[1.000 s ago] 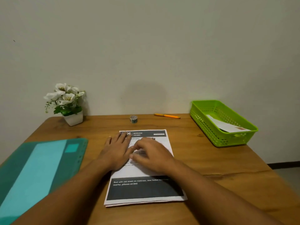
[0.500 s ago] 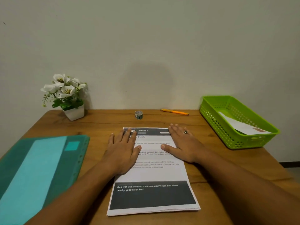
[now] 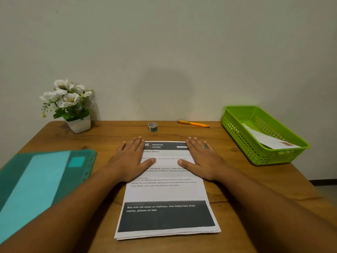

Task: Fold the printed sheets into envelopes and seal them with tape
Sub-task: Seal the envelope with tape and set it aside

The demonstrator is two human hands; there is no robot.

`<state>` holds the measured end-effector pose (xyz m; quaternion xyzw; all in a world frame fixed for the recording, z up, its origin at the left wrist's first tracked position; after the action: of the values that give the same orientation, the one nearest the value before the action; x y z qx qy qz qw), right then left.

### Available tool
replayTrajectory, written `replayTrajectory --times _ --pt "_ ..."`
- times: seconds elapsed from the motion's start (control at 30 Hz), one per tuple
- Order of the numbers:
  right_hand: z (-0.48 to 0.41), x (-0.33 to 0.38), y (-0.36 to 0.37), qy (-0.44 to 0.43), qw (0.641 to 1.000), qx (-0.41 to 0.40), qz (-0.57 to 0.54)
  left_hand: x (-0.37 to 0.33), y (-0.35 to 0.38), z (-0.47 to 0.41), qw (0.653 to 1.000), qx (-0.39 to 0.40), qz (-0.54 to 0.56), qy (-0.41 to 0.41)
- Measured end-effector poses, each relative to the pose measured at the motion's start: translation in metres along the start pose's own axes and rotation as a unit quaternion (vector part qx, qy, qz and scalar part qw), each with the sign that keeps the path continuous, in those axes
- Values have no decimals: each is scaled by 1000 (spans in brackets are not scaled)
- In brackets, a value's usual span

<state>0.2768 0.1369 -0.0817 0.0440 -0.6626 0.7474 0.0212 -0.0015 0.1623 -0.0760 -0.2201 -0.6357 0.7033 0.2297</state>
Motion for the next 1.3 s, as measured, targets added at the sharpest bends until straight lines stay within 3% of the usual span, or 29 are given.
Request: replayTrajectory --times 0.33,0.6,0.87,0.97,1.13,1.3 --pt "-3 4 2 98 992 -37 -63 3 4 3 999 -34 18 -19" --pt "0 6 -1 77 994 -50 -55 3 4 2 997 -61 47 -15" --pt "7 3 -7 49 978 -74 -188 4 4 3 995 -84 52 -9" --pt "6 -4 -4 108 940 -64 -318 5 4 2 994 -93 64 -9" --pt "-8 -10 0 140 810 -107 -560 4 4 3 993 -98 63 -10" --pt "-16 -5 -4 141 769 -130 -610 4 3 4 992 -104 65 -11"
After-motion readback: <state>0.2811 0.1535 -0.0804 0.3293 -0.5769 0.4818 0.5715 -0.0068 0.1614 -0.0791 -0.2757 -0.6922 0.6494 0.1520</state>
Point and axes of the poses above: each hand's wrist, its own z-axis away from the middle knuckle, its own y-axis out of the palm, x = y × z, the point moved 3 cm from there along -z, towards the middle knuckle, and after that the axes turned 13 degrees about y, right-handed, at the moved point
